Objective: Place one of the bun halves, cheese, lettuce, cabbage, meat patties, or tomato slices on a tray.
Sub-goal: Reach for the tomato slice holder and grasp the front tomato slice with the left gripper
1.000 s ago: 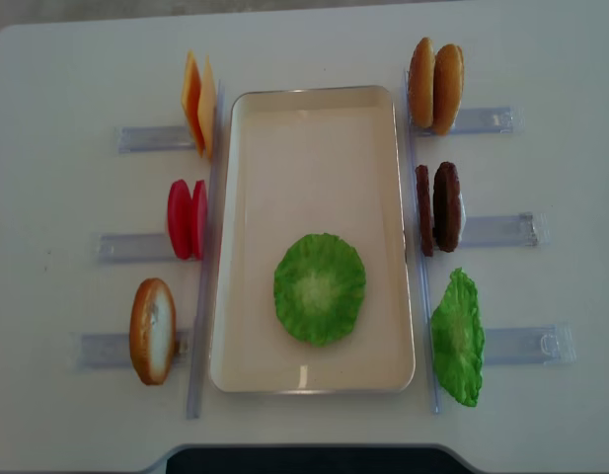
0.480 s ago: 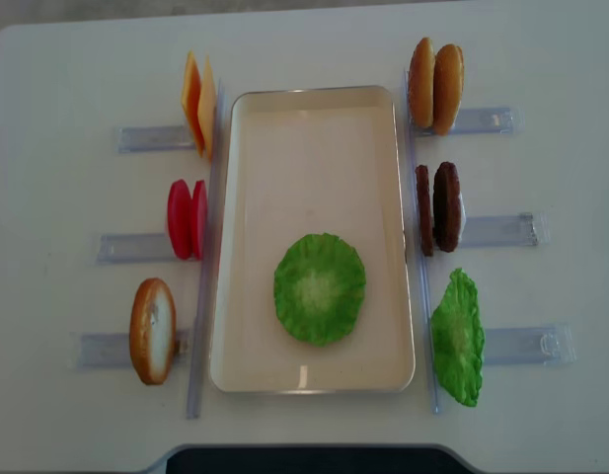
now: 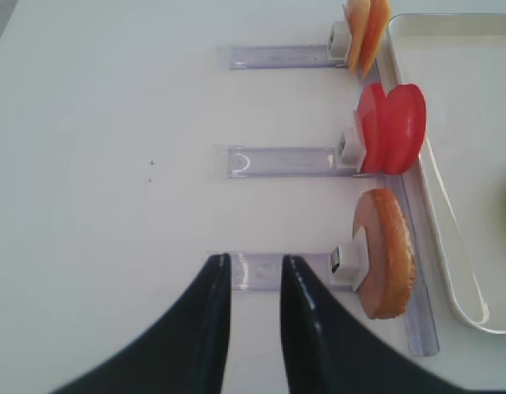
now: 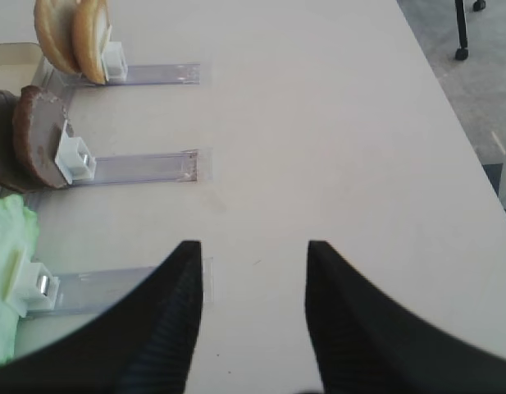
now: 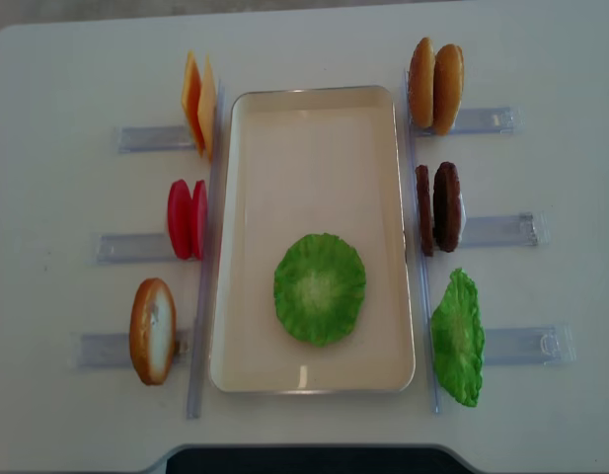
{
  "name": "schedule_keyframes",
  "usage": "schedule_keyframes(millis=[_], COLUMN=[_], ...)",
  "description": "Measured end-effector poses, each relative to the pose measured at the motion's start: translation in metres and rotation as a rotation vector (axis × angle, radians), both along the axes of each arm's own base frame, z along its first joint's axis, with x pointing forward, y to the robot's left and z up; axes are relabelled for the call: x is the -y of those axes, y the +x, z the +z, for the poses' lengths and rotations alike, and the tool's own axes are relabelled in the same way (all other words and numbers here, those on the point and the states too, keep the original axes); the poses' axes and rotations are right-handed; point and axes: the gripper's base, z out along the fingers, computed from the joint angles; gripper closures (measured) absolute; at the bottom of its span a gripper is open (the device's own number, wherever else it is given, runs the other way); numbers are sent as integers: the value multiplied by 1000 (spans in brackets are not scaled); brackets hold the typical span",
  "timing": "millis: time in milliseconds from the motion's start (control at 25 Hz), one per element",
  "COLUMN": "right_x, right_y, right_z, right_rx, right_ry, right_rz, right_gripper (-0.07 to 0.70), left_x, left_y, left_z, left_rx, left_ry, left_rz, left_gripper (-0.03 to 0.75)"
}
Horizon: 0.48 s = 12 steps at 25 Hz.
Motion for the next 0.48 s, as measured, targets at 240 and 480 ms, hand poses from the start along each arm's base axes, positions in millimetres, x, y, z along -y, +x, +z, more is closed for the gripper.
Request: schedule_keyframes(millis=[240,480], right_x=[0,0], right_y=[0,0], right_z=[0,0], right_rx=[0,0], right_ry=[0,0], right_rz=[0,0], right_gripper=[314,314], left_x=[3,10], left_y=[41,93], left_z=[16,26], left_rx=[-139,-224], left_ry=[-14,-20], left_rz=[32,22], left_gripper=[555,555])
